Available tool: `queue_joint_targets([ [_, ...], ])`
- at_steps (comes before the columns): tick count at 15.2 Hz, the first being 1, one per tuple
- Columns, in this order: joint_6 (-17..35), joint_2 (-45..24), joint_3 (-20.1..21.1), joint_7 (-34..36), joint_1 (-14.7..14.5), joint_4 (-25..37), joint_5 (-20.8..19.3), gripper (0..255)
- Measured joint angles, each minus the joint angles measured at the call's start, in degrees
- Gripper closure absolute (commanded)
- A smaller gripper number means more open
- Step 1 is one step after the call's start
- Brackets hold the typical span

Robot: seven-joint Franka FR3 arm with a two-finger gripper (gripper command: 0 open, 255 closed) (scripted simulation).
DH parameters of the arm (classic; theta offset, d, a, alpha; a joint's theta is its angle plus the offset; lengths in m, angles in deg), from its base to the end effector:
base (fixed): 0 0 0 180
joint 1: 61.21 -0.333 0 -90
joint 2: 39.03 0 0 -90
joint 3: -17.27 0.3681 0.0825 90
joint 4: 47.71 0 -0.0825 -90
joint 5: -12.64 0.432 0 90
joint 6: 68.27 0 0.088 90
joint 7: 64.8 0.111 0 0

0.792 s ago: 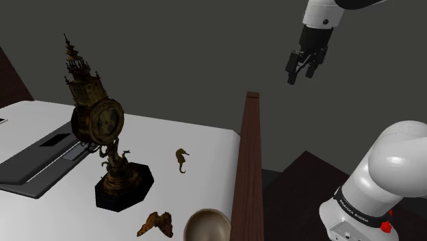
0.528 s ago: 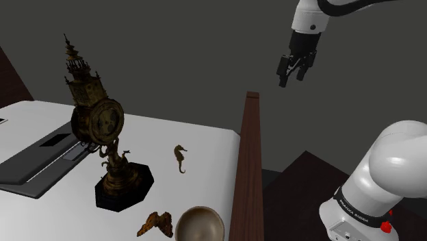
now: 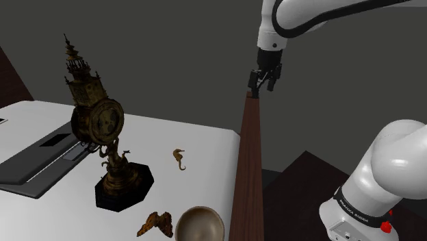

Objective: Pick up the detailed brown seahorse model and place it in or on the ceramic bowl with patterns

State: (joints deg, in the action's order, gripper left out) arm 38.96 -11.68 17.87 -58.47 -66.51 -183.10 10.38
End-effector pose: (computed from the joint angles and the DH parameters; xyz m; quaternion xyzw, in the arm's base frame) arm 0.4249 0.0412 0.5303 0.9997 0.0016 -0.0048 0.0218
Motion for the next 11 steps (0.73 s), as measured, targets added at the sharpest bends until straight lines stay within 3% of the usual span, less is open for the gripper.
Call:
queue_joint_targets([
  [11, 8.7, -22.6, 3.1, -2.8, -4.3, 10.4, 3.2, 0],
])
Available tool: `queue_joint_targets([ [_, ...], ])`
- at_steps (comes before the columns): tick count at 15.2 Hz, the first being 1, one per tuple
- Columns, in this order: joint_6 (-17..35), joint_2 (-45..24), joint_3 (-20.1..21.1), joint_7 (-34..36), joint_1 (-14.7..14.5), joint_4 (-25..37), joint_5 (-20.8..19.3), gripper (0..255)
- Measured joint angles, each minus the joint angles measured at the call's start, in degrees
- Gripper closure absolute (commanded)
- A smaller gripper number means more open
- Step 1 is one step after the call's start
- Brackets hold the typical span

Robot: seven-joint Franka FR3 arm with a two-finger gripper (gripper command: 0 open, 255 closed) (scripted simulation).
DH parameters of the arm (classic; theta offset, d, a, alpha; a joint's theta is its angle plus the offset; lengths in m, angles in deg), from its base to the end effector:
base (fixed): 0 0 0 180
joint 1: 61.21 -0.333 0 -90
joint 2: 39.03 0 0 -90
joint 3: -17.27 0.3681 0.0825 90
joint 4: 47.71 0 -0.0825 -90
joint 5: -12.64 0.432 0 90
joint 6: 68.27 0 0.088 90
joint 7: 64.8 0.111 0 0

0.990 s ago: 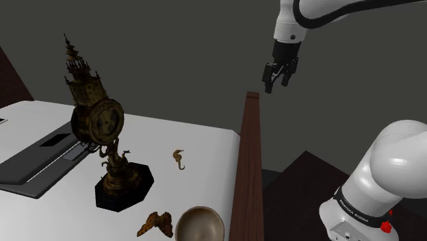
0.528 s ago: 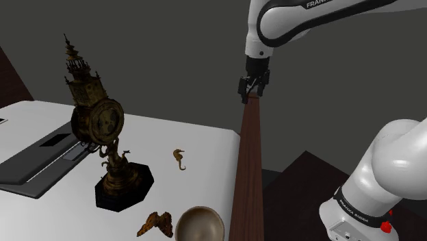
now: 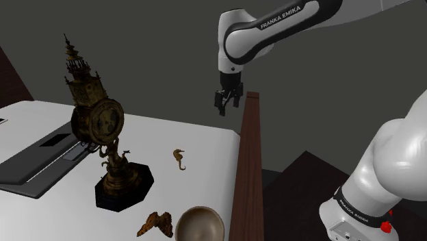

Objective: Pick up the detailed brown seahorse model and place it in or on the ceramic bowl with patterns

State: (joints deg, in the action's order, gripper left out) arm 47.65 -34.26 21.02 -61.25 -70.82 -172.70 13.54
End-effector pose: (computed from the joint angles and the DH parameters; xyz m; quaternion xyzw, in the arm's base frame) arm 0.5308 0.1275 0.4432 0.9960 0.0815 -0.0378 0.0014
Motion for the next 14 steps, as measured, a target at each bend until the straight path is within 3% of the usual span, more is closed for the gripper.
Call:
queue_joint_targets([
  [14, 2.4, -28.9, 4.5, -3.1, -4.9, 22.3, 0.5, 0],
])
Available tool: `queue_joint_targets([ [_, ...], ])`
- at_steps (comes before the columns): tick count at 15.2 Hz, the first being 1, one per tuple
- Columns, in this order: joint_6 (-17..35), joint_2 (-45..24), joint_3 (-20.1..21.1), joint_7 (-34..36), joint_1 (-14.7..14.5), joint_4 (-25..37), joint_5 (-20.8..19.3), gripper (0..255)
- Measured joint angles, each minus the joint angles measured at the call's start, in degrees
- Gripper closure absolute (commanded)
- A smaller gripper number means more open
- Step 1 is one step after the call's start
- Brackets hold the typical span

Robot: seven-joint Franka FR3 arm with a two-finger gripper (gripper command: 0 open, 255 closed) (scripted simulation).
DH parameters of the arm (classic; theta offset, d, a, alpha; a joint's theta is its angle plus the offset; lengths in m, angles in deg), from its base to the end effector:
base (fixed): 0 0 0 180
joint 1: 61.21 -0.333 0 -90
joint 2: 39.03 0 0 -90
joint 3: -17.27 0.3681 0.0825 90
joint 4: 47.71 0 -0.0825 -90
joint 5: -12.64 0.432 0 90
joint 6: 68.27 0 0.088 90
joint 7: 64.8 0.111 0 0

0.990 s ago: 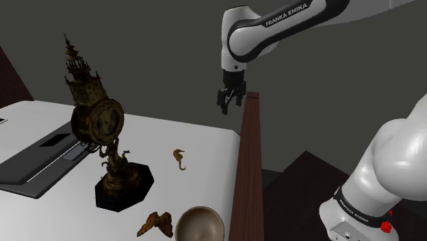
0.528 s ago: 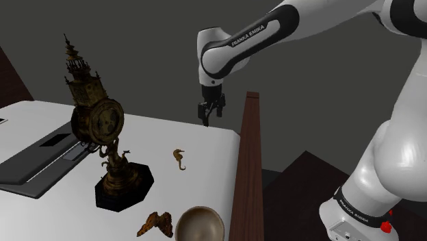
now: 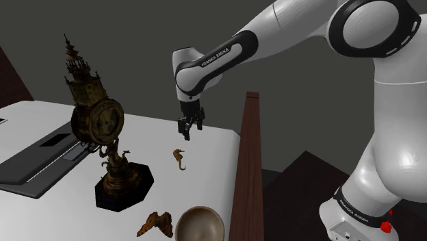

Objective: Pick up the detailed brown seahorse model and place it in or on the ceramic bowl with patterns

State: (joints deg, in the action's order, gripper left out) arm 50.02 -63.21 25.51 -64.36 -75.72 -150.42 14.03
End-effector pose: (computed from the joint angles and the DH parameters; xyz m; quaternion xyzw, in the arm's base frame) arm 0.6403 0.2613 0.3215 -0.9797 -0.1824 0.0795 0.0245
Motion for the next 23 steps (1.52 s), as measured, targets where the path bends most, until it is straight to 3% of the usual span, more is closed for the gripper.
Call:
queue_joint_targets([
  [7, -2.6, -13.8, 1.8, -0.7, -3.5, 14.5, -0.9, 0],
  [20, 1.5, -16.9, 1.7, -0.8, -3.9, 13.4, -1.2, 0],
  [21, 1.5, -16.9, 1.7, -0.8, -3.9, 13.4, -1.2, 255],
  [23, 1.5, -16.9, 1.7, -0.8, -3.9, 13.4, -1.2, 255],
])
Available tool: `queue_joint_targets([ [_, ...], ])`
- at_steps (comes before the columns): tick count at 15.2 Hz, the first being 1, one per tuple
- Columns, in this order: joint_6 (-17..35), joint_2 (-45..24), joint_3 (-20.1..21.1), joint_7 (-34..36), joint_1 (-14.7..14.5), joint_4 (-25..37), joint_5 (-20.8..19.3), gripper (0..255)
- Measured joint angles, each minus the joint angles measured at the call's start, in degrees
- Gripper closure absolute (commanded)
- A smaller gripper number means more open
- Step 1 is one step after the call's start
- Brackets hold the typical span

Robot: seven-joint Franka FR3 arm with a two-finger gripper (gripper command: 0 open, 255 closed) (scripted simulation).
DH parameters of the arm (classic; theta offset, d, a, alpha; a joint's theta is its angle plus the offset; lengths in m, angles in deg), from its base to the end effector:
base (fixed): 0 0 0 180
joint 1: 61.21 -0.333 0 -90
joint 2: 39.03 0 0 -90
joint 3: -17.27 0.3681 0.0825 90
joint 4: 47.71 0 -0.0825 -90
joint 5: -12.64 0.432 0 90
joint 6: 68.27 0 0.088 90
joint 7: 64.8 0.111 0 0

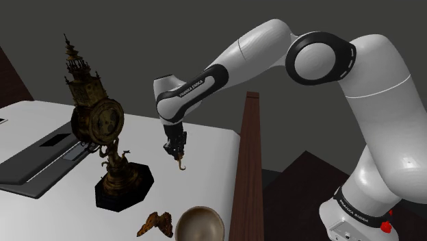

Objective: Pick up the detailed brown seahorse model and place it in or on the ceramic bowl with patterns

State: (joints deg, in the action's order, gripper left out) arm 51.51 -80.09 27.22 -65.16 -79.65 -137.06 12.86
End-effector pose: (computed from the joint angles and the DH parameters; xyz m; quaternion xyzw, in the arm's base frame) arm 0.6715 0.3417 0.2202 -0.9673 -0.2304 0.0995 0.0371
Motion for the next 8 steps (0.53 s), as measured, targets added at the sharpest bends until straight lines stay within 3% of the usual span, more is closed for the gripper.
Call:
queue_joint_targets([
  [7, 0.0, 0.0, 0.0, 0.0, 0.0, 0.0, 0.0, 255],
  [8, 0.0, 0.0, 0.0, 0.0, 0.0, 0.0, 0.0, 0],
])
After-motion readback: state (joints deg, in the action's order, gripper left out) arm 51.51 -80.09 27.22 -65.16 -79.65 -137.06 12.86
